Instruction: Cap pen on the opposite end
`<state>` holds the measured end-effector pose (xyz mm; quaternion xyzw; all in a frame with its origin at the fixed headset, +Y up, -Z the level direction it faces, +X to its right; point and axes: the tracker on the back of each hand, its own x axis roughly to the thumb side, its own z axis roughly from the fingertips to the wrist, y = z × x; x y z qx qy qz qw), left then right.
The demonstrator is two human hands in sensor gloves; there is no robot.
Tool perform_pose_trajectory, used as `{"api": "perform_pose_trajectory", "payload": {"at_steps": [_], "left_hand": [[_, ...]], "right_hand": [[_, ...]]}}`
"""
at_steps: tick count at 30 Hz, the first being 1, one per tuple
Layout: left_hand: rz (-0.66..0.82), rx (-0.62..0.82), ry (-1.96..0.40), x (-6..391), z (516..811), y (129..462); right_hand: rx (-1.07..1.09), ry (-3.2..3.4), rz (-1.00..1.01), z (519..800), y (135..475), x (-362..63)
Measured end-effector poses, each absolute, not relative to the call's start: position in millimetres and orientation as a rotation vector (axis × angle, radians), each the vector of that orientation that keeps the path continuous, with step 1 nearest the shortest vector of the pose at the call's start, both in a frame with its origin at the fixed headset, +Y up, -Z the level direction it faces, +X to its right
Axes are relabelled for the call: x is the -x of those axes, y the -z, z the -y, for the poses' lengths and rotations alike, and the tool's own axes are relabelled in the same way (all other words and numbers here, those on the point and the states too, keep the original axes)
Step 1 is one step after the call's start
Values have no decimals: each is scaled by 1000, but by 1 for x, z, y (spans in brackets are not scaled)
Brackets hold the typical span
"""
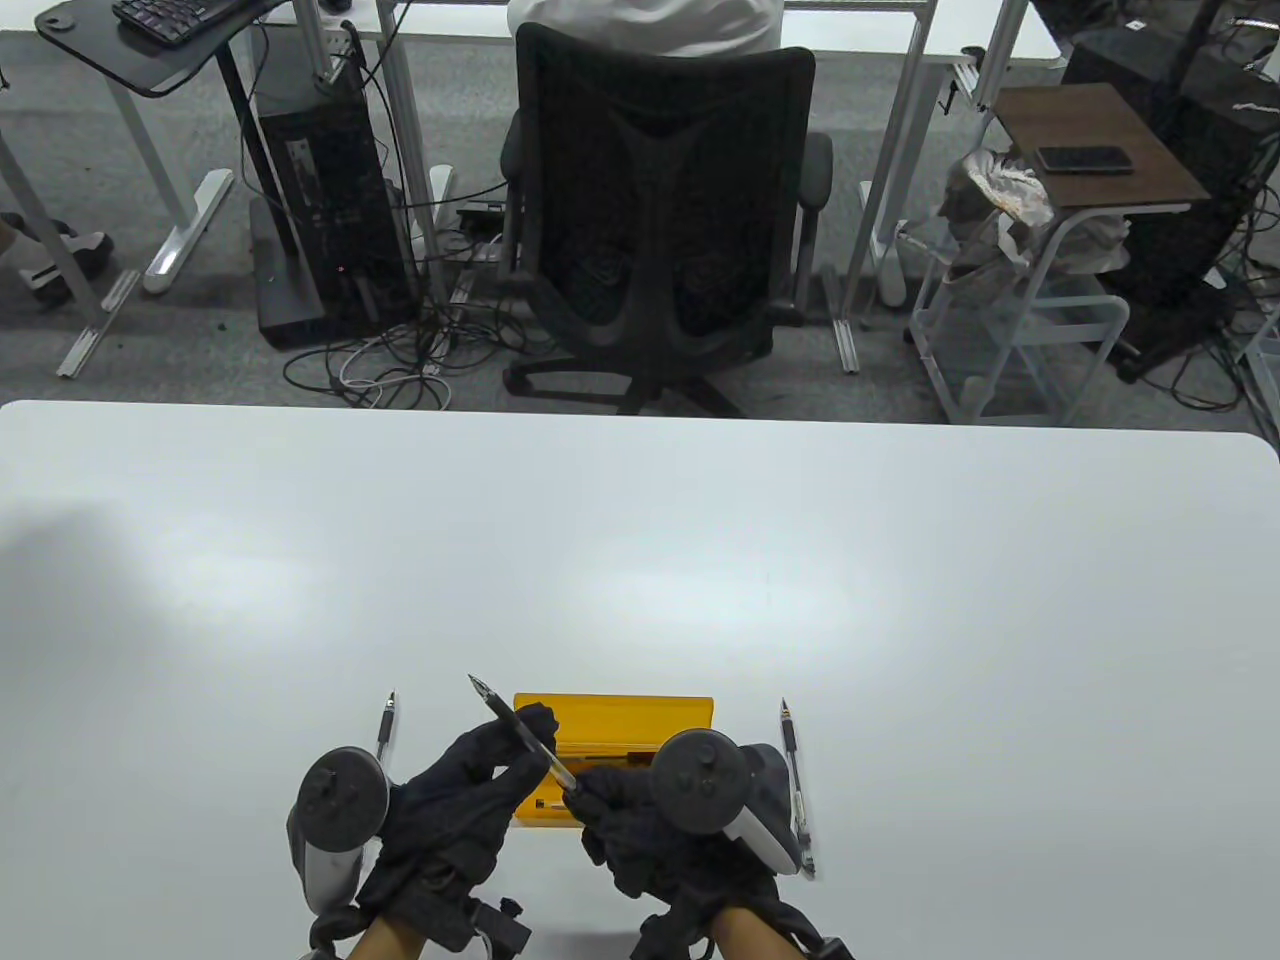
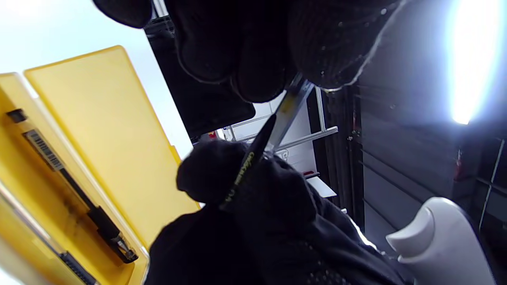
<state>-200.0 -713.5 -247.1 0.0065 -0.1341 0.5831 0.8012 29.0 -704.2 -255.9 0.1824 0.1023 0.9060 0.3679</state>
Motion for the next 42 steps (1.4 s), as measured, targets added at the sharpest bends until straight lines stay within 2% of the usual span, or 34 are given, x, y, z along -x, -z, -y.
{"api": "perform_pose_trajectory", "payload": {"at_steps": [6,11,17,22,29,36,42], "left_hand": [[305,-37,-1193,200,709,247],[231,-197,-1141,220,696,246],[121,-297,-722,239,688,249],[-16,-158,-346,236,701,264],[-172,150,-99,234,737,286],[-211,210,25,229,759,289],[-201,210,118,219,763,289]], "right_hand": [[-424,-2307,-250,705,256,-30],[-337,-2429,-172,706,259,-41],[-298,-2426,-199,710,262,-45],[-335,-2465,-182,707,261,-41],[-324,-2480,-203,708,262,-44],[-334,-2504,-202,708,262,-44],[-336,-2504,-197,708,262,-45]]}}
